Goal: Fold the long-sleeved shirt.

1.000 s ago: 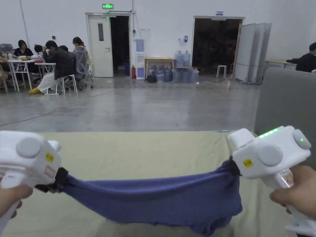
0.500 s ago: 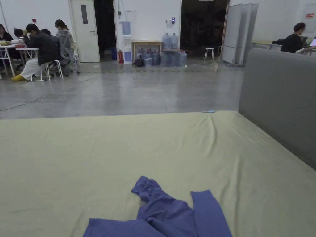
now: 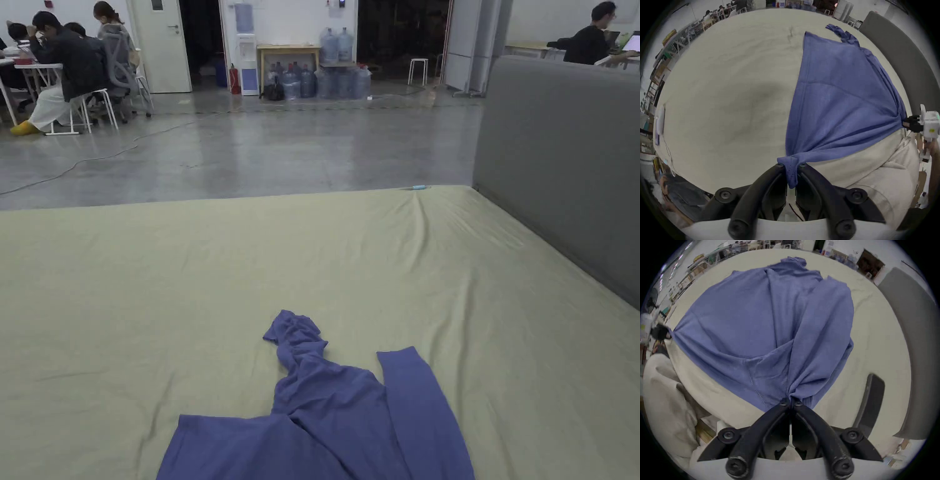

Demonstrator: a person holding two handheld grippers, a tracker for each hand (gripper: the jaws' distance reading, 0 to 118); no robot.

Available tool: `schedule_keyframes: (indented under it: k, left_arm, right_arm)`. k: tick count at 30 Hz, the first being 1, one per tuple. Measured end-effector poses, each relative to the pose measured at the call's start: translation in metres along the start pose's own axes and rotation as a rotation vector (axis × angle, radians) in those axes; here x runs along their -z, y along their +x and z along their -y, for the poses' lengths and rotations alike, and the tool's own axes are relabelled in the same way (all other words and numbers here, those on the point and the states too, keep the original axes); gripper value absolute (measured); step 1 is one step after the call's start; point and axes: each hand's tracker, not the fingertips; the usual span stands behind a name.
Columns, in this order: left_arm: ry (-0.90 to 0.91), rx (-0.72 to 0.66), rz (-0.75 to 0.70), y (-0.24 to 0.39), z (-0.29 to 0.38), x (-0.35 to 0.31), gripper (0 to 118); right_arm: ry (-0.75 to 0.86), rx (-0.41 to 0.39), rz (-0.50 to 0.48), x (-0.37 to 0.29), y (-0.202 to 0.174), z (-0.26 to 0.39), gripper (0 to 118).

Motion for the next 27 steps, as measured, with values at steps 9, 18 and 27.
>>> schedule_keyframes:
  k: [9,18,27]
  left_arm:
    - [0.051,-0.073,0.015,0.003,-0.005,-0.019,95]
    - [0.242,-0.186,0.129,0.021,0.001,-0.086,95]
    - [0.197,-0.169,0.090,0.056,-0.001,-0.063,0]
  right_arm:
    - [-0.011,0.135,-0.089,-0.007,0.018,-0.005,28]
    - [0.252,0.350,-0.201,-0.104,0.027,0.020,99]
    - [0.174,0.354,-0.240,-0.065,-0.011,0.035,0]
